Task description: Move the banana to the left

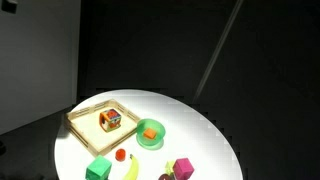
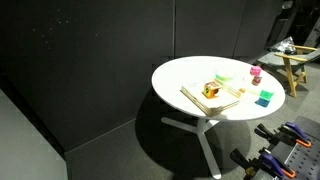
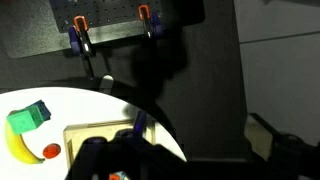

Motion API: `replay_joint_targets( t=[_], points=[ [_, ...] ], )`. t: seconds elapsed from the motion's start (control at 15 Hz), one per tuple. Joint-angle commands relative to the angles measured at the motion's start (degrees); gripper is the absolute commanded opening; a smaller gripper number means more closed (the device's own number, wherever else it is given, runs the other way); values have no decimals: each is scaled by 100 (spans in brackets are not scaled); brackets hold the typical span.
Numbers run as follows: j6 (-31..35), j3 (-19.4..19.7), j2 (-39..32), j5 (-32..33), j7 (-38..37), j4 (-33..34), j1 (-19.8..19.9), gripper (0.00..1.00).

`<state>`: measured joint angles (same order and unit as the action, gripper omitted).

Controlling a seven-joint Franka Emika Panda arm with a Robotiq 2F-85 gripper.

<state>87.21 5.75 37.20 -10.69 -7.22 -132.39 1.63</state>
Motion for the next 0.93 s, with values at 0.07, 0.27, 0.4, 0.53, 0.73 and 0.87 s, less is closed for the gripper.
replay_joint_targets(
  t=[0.07,0.27,0.4,0.53,0.73,0.87],
  points=[
    [-30,-107,-13,-55,70,21,152,100],
    [-30,-107,-12,-55,71,22,152,100],
    [98,-164,-49,41,33,-19,202,100],
    [224,-206,-126,136,9,-40,283,100],
    [463,-227,-271,325,-27,-67,427,100],
    [707,-222,-374,462,-61,-96,508,100]
  ],
)
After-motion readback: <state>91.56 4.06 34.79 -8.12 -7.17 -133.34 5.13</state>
